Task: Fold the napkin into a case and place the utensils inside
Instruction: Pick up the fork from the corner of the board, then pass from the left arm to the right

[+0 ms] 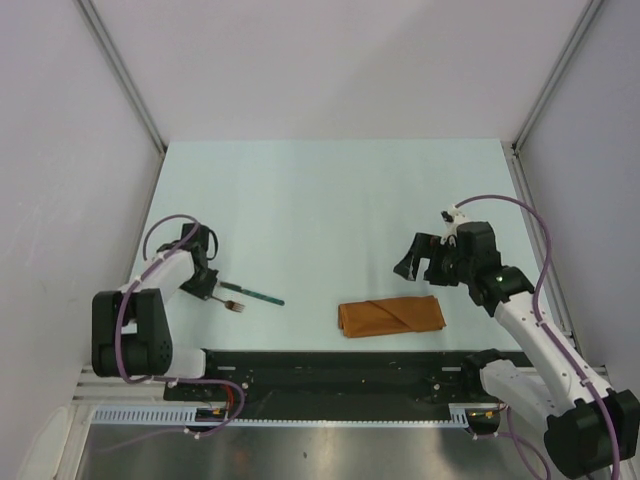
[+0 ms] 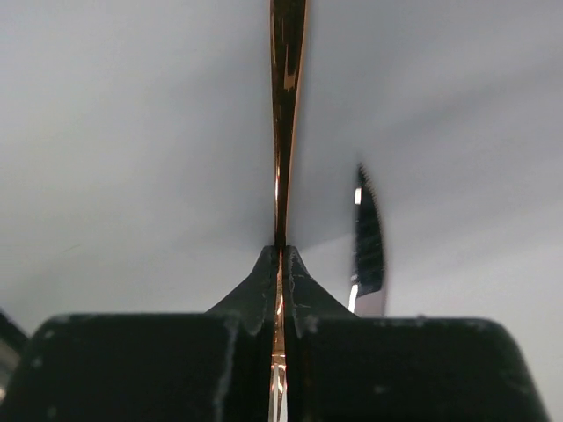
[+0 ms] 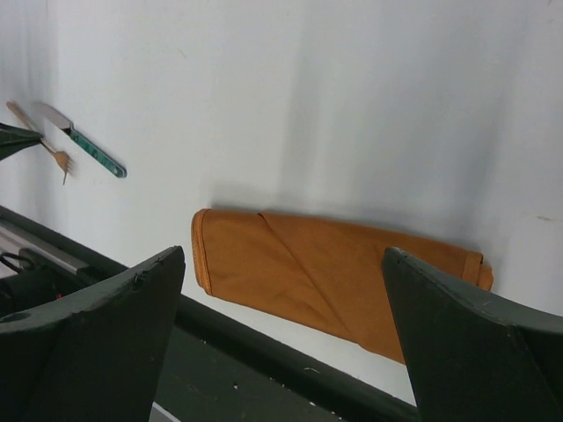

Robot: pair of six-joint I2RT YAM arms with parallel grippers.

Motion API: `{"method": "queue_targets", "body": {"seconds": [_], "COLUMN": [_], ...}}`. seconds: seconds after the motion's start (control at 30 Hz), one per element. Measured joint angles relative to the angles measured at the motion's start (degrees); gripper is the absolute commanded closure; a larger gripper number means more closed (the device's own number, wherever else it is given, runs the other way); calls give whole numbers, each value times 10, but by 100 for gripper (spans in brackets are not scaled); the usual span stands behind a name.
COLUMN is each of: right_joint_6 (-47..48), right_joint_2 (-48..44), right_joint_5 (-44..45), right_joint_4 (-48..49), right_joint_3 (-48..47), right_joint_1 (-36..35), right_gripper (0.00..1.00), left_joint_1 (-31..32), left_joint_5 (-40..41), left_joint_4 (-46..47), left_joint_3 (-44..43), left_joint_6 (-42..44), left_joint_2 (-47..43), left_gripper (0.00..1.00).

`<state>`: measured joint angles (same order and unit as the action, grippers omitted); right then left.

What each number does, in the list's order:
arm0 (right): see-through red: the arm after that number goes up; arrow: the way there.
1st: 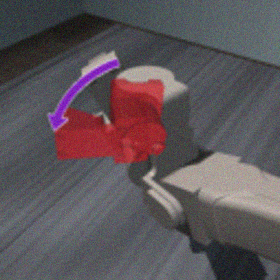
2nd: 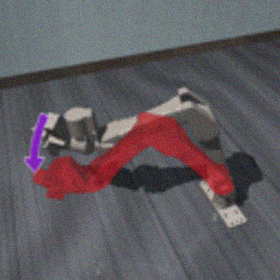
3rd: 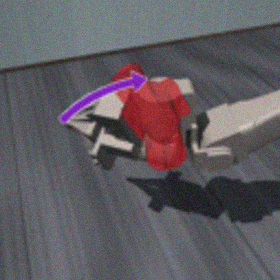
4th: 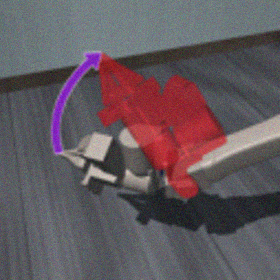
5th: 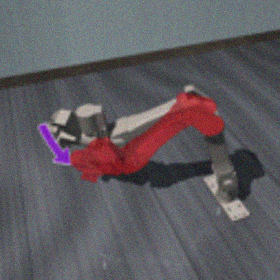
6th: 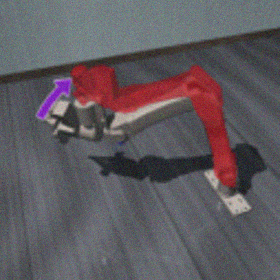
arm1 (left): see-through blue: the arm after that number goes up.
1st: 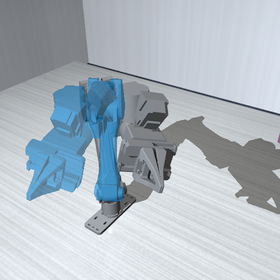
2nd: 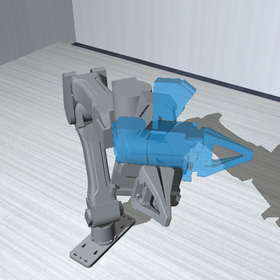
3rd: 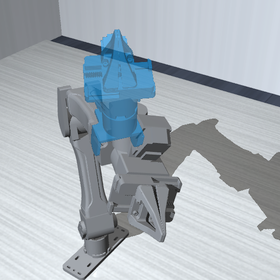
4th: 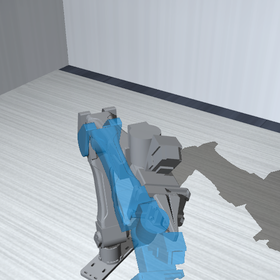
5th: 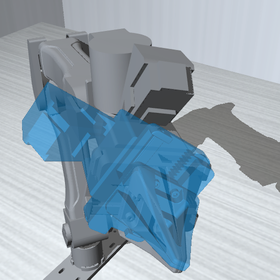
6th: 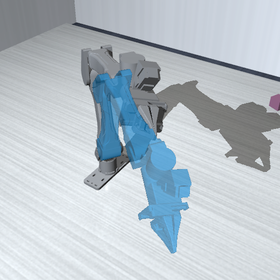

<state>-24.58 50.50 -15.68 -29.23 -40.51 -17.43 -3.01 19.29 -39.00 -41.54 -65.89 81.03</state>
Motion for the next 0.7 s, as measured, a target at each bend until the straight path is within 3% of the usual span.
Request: {"method": "queue_targets", "body": {"seconds": [0.17, 0.33, 0.53, 0.7], "right_joint_6": [23, 15, -34, -67], "right_joint_2": [42, 88, 181, 209], "right_joint_5": [-65, -158, -233, -260], "right_joint_4": [6, 81, 212, 277], "right_joint_3": [0, 0, -5, -25], "right_joint_1": [-7, -45, -80, -88], "right_gripper": [0, 0, 1, 9], "left_joint_1": [40, 174, 374, 509], "left_joint_5": [-5, -88, -155, -161], "left_joint_4": [-33, 43, 123, 137], "left_joint_3": [14, -6, -54, -122], "left_joint_6": [66, 194, 324, 412], "left_joint_2": [-128, -254, -214, -123], "left_gripper": [100, 100, 100, 100]}}
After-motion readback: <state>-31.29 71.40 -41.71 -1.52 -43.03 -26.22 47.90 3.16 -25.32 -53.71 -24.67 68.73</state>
